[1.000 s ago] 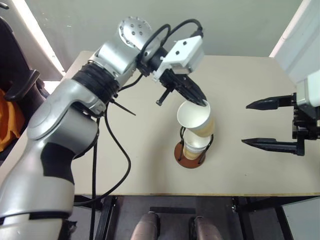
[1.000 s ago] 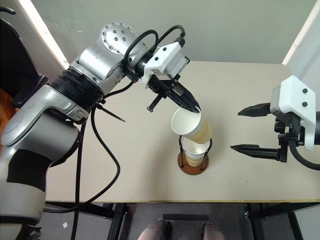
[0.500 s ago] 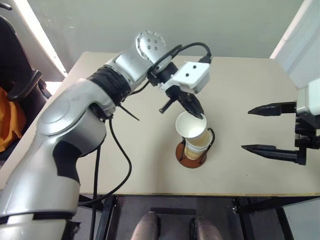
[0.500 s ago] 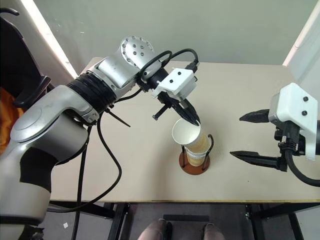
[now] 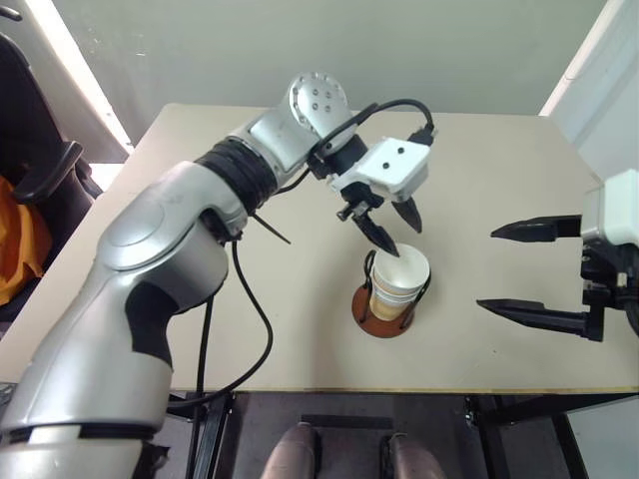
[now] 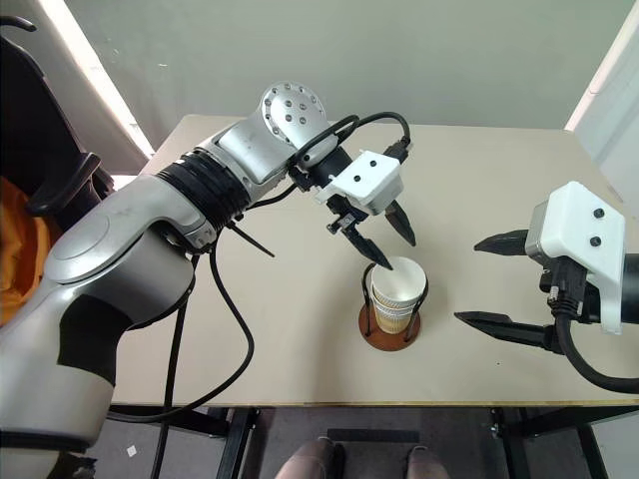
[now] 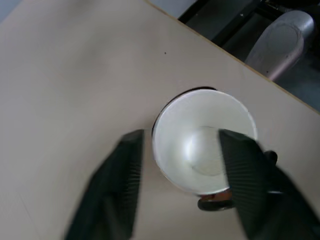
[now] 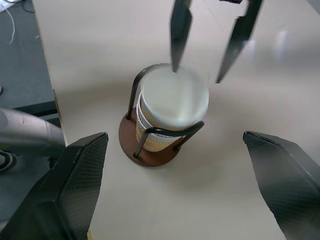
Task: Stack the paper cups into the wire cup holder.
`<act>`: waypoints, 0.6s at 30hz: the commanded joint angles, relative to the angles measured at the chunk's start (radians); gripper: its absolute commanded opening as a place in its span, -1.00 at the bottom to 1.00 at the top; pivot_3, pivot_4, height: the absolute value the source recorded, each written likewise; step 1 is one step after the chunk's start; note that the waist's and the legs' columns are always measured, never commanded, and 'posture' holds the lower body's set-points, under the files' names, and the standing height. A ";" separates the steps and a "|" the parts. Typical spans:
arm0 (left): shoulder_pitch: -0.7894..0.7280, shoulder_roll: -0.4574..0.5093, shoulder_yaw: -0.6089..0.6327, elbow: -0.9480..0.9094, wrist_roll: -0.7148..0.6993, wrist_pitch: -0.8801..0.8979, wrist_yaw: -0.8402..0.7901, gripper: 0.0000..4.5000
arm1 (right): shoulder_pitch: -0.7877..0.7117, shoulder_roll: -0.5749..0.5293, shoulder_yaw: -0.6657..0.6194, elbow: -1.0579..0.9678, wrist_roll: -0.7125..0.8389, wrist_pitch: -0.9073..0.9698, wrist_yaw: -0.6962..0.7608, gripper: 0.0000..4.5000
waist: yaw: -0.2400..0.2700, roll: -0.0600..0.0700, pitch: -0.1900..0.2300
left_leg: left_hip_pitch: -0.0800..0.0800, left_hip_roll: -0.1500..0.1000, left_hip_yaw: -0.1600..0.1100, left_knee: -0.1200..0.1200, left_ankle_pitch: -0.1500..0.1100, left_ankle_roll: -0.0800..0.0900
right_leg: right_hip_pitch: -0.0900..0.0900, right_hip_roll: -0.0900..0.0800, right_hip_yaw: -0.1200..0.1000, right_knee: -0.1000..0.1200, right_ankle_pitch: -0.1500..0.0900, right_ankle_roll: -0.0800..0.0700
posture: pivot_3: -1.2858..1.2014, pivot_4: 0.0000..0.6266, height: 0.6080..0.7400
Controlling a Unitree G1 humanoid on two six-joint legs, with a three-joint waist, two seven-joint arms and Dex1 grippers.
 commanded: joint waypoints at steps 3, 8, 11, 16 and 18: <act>-0.005 -0.029 0.126 0.044 0.062 -0.044 -0.039 0.88 | -0.008 -0.007 0.003 0.013 0.007 -0.042 -0.003 1.00 | 0.000 0.000 0.000 | 0.000 0.000 0.000 0.001 -0.001 0.001 | 0.000 0.000 0.000 0.000 0.000 0.001 | 0.03 -0.52 1.00; 0.069 0.083 0.185 -0.040 0.077 0.027 -0.039 0.88 | -0.028 -0.023 0.136 0.106 -0.075 -0.153 0.050 1.00 | -0.007 0.001 -0.001 | 0.001 0.000 0.001 0.002 -0.001 0.001 | 0.001 0.000 0.001 0.001 -0.001 0.001 | 0.03 -0.52 1.00; 0.155 0.197 0.265 -0.137 0.099 0.116 -0.039 0.88 | -0.085 -0.027 0.255 0.200 -0.152 -0.242 0.085 1.00 | -0.021 0.003 -0.001 | 0.003 0.001 0.002 0.002 -0.001 0.001 | 0.001 0.001 0.001 0.002 -0.001 0.001 | 0.03 -0.52 1.00; 0.356 0.421 0.469 -0.437 0.117 0.371 -0.016 0.88 | -0.196 -0.014 0.405 0.362 -0.250 -0.355 0.192 1.00 | -0.027 0.003 -0.002 | 0.002 0.002 0.001 0.004 -0.001 0.001 | 0.000 0.003 0.002 0.001 0.000 0.000 | 0.03 -0.52 1.00; 0.455 0.511 0.554 -0.570 0.117 0.480 0.038 0.88 | -0.256 0.002 0.471 0.425 -0.286 -0.393 0.244 1.00 | -0.029 0.004 -0.002 | 0.003 0.001 0.001 0.004 -0.001 0.001 | 0.000 0.005 0.000 0.001 -0.001 -0.001 | 0.03 -0.52 1.00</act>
